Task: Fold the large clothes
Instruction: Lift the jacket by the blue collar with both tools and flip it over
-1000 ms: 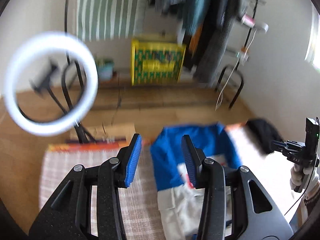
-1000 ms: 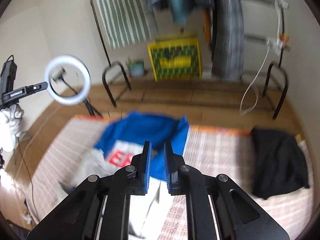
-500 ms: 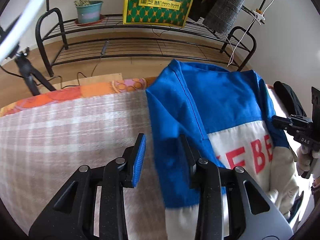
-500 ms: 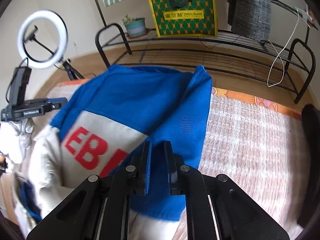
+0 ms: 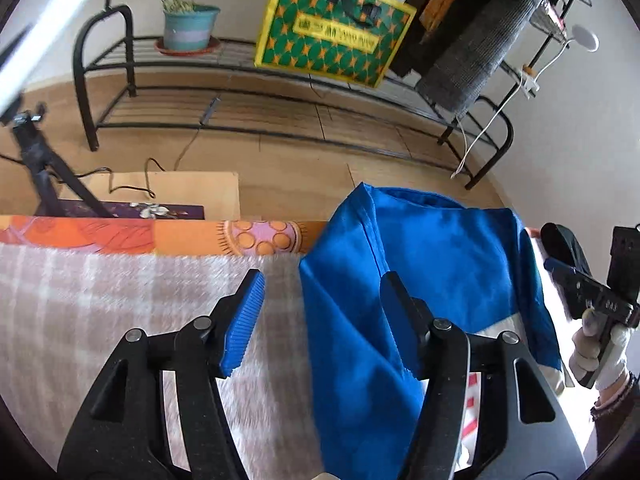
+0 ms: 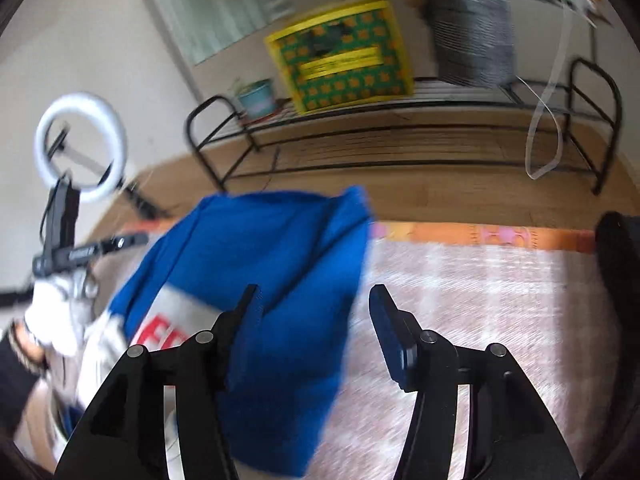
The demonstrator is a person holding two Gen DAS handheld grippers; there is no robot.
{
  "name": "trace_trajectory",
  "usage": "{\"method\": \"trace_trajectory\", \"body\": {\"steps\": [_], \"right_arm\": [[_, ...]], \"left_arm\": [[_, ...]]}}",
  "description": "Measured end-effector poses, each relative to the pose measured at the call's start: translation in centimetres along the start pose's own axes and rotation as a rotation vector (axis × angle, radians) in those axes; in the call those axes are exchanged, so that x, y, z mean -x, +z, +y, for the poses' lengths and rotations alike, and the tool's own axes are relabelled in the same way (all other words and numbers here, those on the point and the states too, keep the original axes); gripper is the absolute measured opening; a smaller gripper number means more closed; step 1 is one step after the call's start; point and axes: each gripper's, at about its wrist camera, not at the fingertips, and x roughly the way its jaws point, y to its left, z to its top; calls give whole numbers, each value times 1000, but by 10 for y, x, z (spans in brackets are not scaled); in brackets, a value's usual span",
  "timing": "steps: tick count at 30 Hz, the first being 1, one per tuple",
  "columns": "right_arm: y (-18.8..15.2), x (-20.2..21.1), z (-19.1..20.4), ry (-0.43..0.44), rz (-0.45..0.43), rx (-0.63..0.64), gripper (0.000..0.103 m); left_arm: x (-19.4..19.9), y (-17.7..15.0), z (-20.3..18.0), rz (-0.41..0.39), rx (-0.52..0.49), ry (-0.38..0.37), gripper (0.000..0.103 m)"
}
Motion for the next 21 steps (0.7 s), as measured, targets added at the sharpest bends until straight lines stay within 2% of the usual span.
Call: {"method": "trace_trajectory", "body": {"steps": [3, 6, 10, 12, 13, 14, 15, 17, 21], "right_arm": [[6, -14, -22, 28, 7, -78, 55], [12, -33, -30, 37, 28, -99, 55], [24, -49, -24, 49, 54, -60, 52], [26, -55, -18, 62, 63, -37, 44], [26, -58, -13, 68, 74, -21, 31], [27, -62, -9, 67, 88, -5, 18], [26, -63, -3, 42, 95, 20, 11], [26, -62, 6, 16, 86, 66, 8], [30, -45, 10, 18, 40, 58, 6]], "left_arm": [[-23, 6, 0, 57, 0, -35, 61], [-30, 10, -8, 36, -28, -43, 63], [-39, 13, -24, 21, -84, -14, 60], [-42, 13, -29, 20, -108, 2, 39], [-43, 13, -29, 19, -112, -1, 32], [-43, 12, -30, 16, -117, 3, 19], [-42, 11, -31, 11, -124, 6, 8], [-36, 10, -34, -16, -146, 12, 4], [-22, 10, -39, -61, -131, 9, 2]]}}
